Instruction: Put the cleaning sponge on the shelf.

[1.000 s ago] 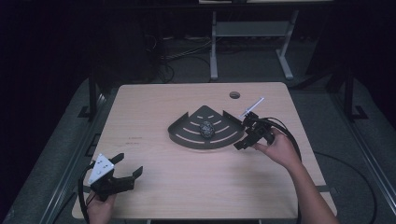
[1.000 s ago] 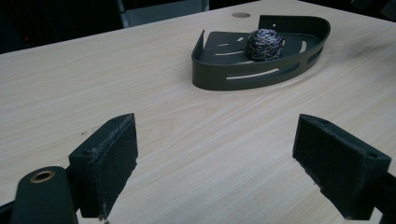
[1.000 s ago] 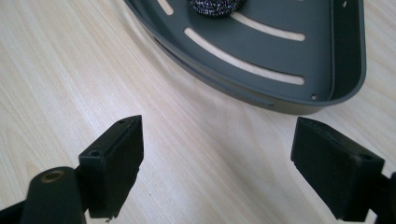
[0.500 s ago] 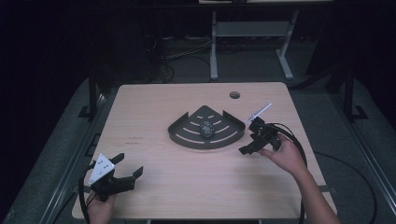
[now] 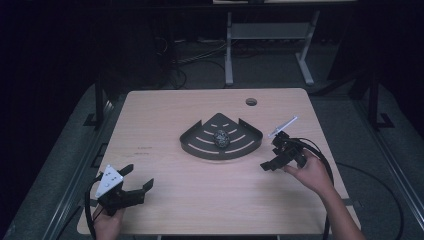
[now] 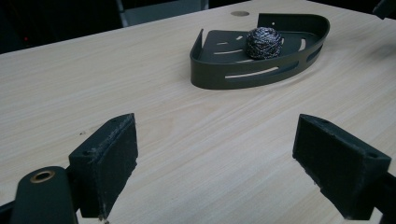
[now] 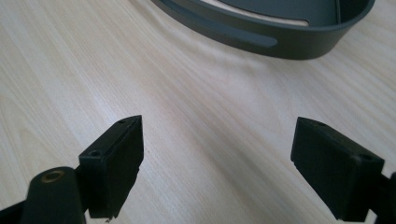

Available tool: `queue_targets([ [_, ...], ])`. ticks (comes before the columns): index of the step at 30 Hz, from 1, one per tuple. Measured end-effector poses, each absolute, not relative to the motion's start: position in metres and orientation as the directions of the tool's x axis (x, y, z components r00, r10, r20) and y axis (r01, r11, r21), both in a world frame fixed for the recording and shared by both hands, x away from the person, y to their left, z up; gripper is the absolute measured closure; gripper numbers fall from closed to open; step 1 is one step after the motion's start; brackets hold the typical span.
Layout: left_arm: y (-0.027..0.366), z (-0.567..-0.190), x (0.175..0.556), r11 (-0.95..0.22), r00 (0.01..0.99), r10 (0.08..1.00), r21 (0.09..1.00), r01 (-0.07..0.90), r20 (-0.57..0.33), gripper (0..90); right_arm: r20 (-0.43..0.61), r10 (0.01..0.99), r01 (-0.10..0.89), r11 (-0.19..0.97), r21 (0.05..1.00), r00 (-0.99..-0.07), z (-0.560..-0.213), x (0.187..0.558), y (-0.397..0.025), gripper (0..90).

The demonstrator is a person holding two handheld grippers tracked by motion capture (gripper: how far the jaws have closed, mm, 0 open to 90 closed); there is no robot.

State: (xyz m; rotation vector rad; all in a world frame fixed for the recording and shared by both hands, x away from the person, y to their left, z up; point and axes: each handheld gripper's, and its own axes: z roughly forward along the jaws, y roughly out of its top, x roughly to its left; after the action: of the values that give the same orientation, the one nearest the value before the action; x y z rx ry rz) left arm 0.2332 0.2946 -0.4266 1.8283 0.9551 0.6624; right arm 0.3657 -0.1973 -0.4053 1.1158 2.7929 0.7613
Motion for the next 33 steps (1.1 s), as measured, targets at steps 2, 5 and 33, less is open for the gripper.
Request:
queue_targets([
  [2, 0.294, -0.427, 0.233, -0.260, 0.553, 0.832, 0.908, 0.329, 0.038, 13.3, 0.147, 0.660, 0.643, 0.615, 0.457, -0.737, -0.408, 0.363, -0.201, 16.6],
  [5, 0.294, -0.427, 0.233, -0.262, 0.553, 0.832, 0.908, 0.328, 0.041, 13.3, 0.147, 0.663, 0.645, 0.614, 0.455, -0.734, -0.409, 0.361, -0.202, 16.6],
  [33, 0.293, -0.427, 0.232, -0.269, 0.555, 0.830, 0.905, 0.328, 0.045, 13.3, 0.159, 0.689, 0.671, 0.583, 0.457, -0.707, -0.429, 0.333, -0.231, 16.7],
])
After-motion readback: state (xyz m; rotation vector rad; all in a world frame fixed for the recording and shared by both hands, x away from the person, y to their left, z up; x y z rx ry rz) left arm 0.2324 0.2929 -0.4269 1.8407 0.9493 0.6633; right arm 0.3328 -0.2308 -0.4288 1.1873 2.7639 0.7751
